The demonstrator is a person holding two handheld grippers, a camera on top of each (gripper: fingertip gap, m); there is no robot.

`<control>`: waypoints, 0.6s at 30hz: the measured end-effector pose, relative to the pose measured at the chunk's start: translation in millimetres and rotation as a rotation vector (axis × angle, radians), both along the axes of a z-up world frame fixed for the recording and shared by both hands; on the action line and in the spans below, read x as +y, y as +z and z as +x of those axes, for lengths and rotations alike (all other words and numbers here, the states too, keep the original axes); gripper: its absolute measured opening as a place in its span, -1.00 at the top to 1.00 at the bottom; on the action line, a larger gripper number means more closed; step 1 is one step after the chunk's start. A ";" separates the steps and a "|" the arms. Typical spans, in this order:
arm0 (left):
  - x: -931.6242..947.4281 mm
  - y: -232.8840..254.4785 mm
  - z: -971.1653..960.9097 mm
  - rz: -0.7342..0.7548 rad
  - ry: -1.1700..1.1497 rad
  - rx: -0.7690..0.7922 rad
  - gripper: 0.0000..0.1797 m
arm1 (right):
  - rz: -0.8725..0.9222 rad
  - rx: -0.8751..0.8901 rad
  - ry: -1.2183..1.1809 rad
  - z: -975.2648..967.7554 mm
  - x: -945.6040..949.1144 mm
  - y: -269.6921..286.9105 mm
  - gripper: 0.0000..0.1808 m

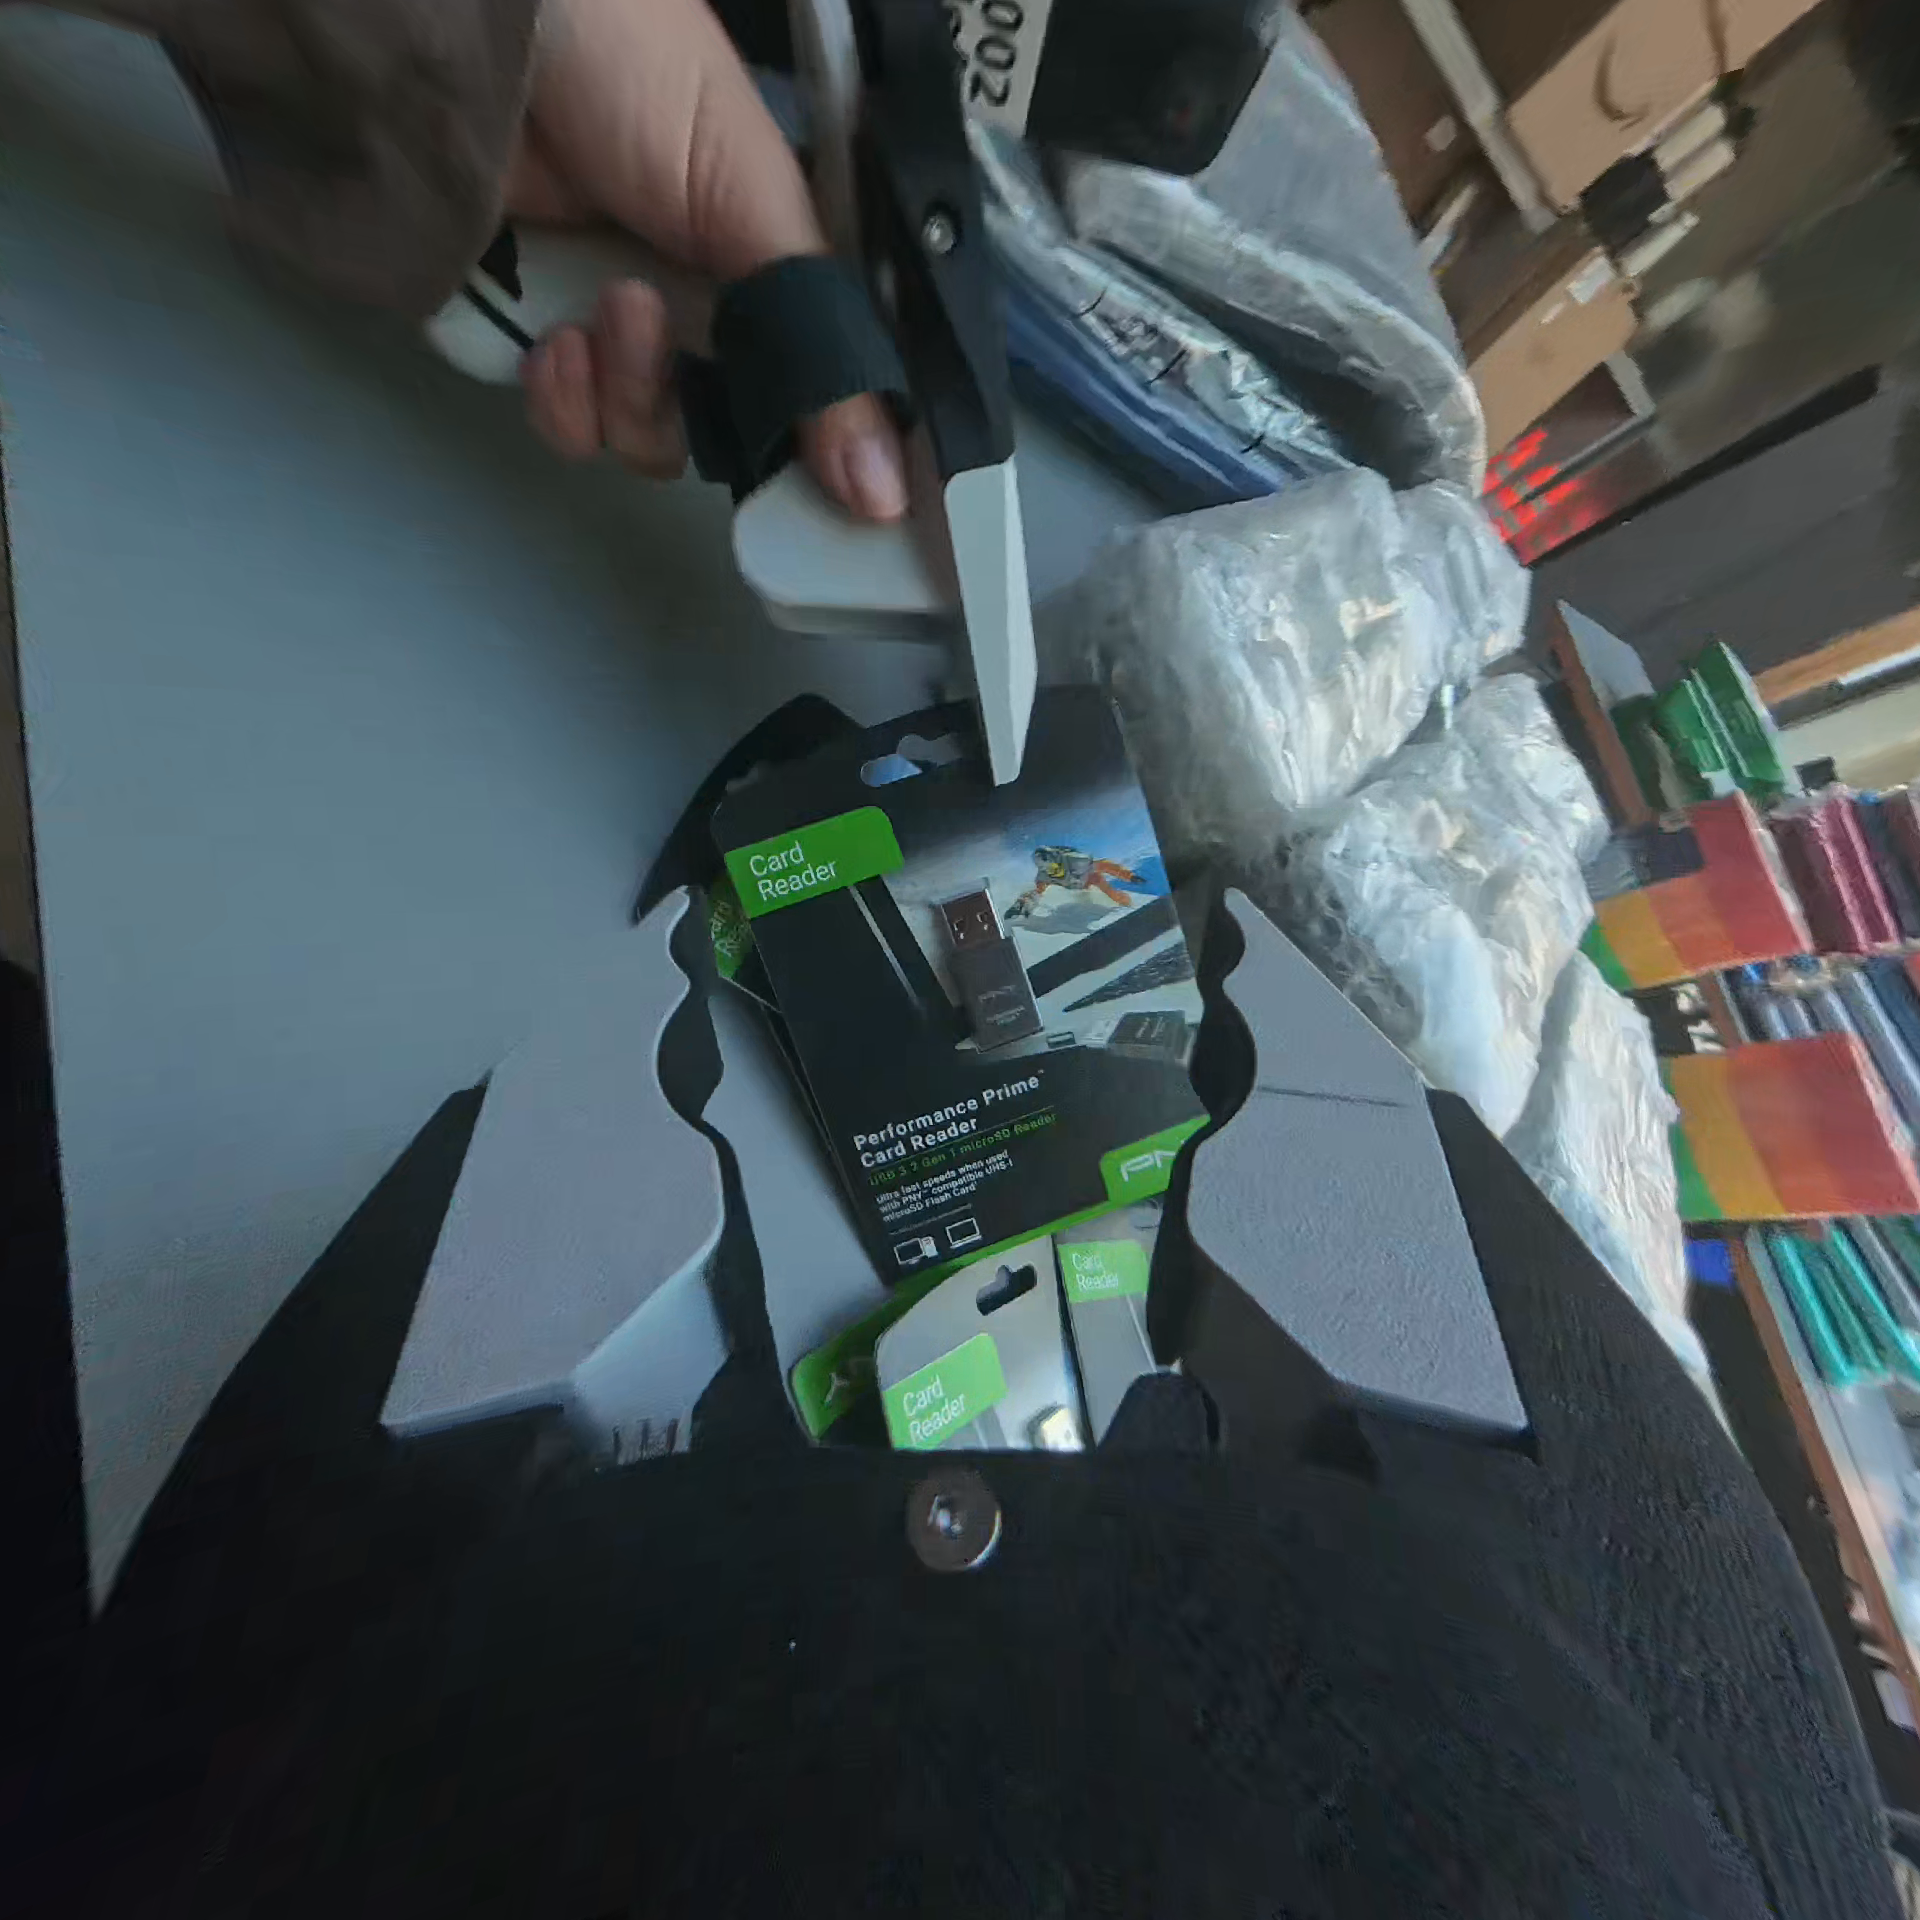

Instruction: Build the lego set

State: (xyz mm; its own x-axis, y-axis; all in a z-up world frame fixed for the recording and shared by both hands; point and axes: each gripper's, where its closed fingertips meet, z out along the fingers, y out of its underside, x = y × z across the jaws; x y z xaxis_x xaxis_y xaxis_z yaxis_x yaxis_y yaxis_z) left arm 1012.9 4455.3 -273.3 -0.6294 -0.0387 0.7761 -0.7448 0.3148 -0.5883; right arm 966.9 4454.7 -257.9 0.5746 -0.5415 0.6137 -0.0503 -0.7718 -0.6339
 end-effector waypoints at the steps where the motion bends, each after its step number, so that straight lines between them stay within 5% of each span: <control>1: 0.8 1.0 -0.4 -0.006 0.007 0.002 1.00 | -0.032 0.032 0.010 4.4 -1.7 -6.6 0.06; 8: 13.1 -0.6 -1.6 -0.062 0.058 0.061 1.00 | -0.136 0.081 0.049 16.7 -15.2 -31.2 0.62; 18: 16.1 -4.6 0.2 -0.087 0.104 0.057 1.00 | -0.266 0.180 0.183 20.5 -12.3 -34.5 0.83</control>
